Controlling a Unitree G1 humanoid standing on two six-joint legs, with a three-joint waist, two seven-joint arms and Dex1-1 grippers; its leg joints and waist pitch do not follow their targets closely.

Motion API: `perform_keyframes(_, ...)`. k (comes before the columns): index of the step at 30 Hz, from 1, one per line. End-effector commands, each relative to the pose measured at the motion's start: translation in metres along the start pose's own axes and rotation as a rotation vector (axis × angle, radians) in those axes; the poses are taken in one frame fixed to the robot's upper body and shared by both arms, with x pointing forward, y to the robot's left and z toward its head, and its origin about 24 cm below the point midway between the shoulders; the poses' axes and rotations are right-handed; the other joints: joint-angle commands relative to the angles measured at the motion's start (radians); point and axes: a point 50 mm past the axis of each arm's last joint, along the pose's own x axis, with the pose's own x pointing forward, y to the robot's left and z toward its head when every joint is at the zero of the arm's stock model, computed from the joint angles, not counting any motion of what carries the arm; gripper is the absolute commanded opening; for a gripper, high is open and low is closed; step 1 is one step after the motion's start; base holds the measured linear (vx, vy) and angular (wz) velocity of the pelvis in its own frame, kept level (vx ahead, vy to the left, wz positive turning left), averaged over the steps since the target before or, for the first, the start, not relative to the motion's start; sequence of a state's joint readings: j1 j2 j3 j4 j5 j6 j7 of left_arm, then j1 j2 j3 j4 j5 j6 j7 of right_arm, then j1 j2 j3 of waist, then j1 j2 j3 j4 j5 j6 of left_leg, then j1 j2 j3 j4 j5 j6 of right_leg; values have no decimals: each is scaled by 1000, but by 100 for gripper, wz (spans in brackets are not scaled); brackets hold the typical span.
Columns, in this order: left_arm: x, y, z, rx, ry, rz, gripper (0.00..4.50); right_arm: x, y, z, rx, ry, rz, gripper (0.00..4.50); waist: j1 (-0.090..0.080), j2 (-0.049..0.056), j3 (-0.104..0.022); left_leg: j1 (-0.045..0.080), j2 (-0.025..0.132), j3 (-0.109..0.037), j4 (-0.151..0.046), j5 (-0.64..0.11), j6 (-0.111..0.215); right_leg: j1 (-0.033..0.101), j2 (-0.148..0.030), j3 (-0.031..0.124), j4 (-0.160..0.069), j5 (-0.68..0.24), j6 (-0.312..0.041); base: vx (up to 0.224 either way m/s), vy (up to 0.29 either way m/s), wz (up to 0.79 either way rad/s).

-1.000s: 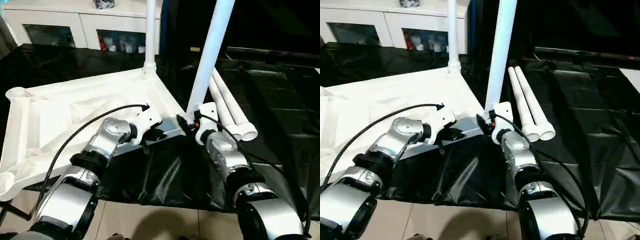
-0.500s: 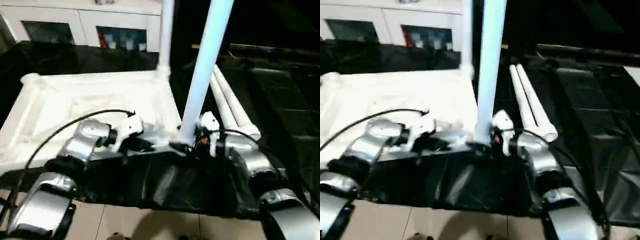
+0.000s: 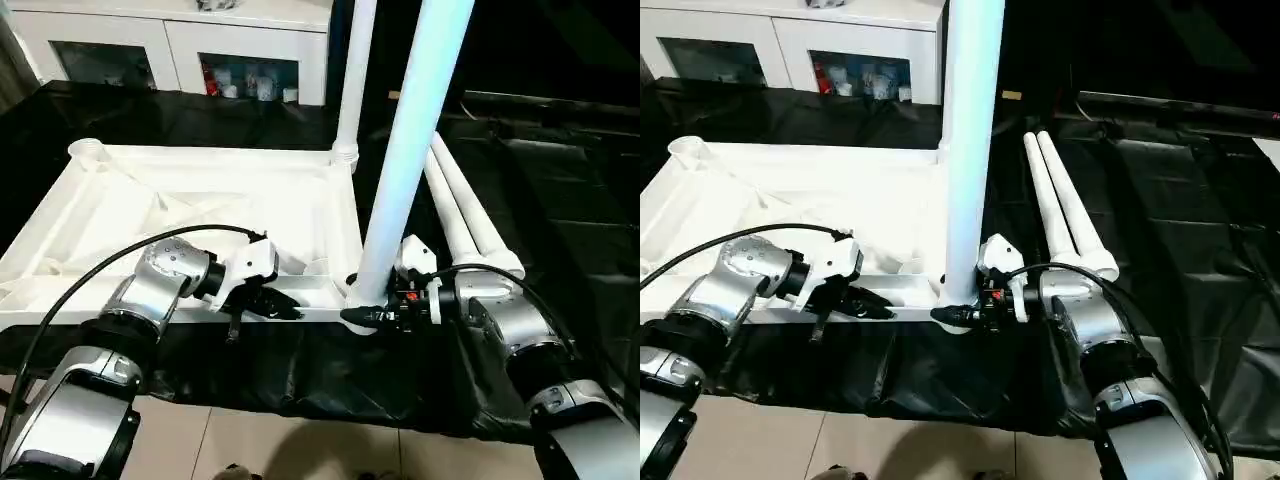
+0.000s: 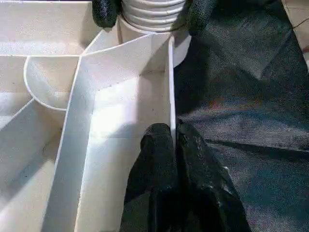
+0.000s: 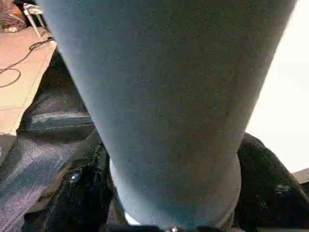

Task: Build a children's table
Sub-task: Rotate leg to tighten

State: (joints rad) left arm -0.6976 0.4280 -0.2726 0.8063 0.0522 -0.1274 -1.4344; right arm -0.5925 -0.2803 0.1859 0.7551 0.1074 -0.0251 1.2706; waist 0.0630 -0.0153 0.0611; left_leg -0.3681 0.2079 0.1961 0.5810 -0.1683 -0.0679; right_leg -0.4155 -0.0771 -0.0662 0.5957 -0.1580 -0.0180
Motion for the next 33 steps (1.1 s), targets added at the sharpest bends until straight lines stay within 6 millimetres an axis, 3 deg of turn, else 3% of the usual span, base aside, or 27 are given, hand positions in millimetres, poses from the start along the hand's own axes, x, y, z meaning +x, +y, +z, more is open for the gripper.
perform_keyframes(1, 11, -4, 4, 21, -9, -55, 0, 12, 6, -4, 39, 1, 10, 283, 2, -2, -71, 15, 30, -8, -65, -250, 36, 52, -62, 43, -66, -289, -227, 0, 0, 0)
perform_keyframes(4, 15, -1, 7, -5, -30, -5, 0, 16, 0, -5, 64, -34, -120, 281, -1, -1, -68, 16, 30, -9, -67, -264, 22, 48, -63, 43, -68, -322, -217, 0, 0, 0)
perform_keyframes(5, 17, 2, 8, -14, -29, 32, 0, 19, -3, -6, 77, -47, -193, 279, -4, -5, -69, 16, 30, -10, -67, -267, 17, 48, -63, 43, -69, -333, -212, 0, 0, 0)
perform_keyframes(6, 23, 9, 11, -26, -17, 109, 0, 23, -10, -8, 111, -58, -344, 279, -9, -3, -66, 17, 28, -13, -69, -284, 5, 45, -65, 43, -74, -376, -200, 0, 0, 0)
perform_keyframes(7, 25, 11, 12, -32, -12, 137, 0, 24, -13, -8, 128, -60, -400, 278, -14, -1, -64, 24, 26, -16, -69, -311, -11, 39, -67, 43, -82, -431, -185, 0, 0, 0)
perform_keyframes(9, 29, 16, 15, -47, -18, 188, 0, 27, -16, -9, 153, -73, -470, 278, -20, -4, -63, 24, 24, -20, -70, -335, -22, 39, -67, 41, -86, -475, -168, 0, 0, 0)
perform_keyframes(10, 32, 19, 17, -57, -22, 220, 0, 28, -17, -9, 169, -81, -510, 277, -24, -4, -63, 23, 24, -20, -70, -342, -18, 39, -67, 41, -89, -479, -162, 0, 0, 0)
perform_keyframes(11, 46, 26, 27, -87, -28, 309, 0, 38, -22, -9, 232, -95, -664, 277, -26, 1, -63, 27, 24, -19, -69, -347, -19, 34, -65, 43, -90, -467, -166, 0, 0, 0)
perform_keyframes(16, 68, 27, 40, -101, -42, 356, 0, 57, -23, -4, 236, -88, -796, 276, -32, 0, -65, 26, 20, -18, -66, -360, -16, 34, -64, 41, -95, -468, -161, 0, 0, 0)
perform_keyframes(18, 75, 25, 43, -95, -45, 349, 0, 64, -21, 1, 204, -98, -790, 276, -31, 2, -67, 21, 19, -17, -66, -352, -5, 37, -64, 42, -93, -440, -164, 0, 0, 0)
perform_keyframes(21, 77, 23, 43, -78, -37, 333, 0, 67, -21, 6, 209, -142, -772, 345, -30, 3, -68, 18, 20, -16, -67, -340, 8, 41, -61, 42, -87, -380, -182, 0, 0, 0)
perform_keyframes(24, 73, 23, 39, -75, -38, 320, 0, 65, -22, 10, 220, -182, -745, 353, -30, 5, -70, 17, 20, -16, -68, -336, 14, 45, -60, 42, -83, -344, -195, 0, 0, 0)
perform_keyframes(26, 69, 21, 36, -56, -45, 295, 0, 60, -23, 11, 182, -172, -714, 385, -30, 5, -71, 15, 20, -16, -68, -331, 17, 48, -61, 42, -81, -332, -201, 0, 0, 0)
perform_keyframes(29, 63, 18, 33, -29, -54, 259, 0, 52, -25, 10, 155, -170, -665, 385, -30, 5, -73, 12, 21, -14, -65, -304, 32, 51, -61, 43, -77, -290, -213, 0, 0, 0)
perform_keyframes(33, 50, 11, 23, -1, -46, 162, 0, 36, -20, 9, 61, -163, -463, 385, -25, 6, -77, 9, 21, -9, -60, -263, 58, 58, -59, 42, -69, -210, -244, 0, 0, 0)
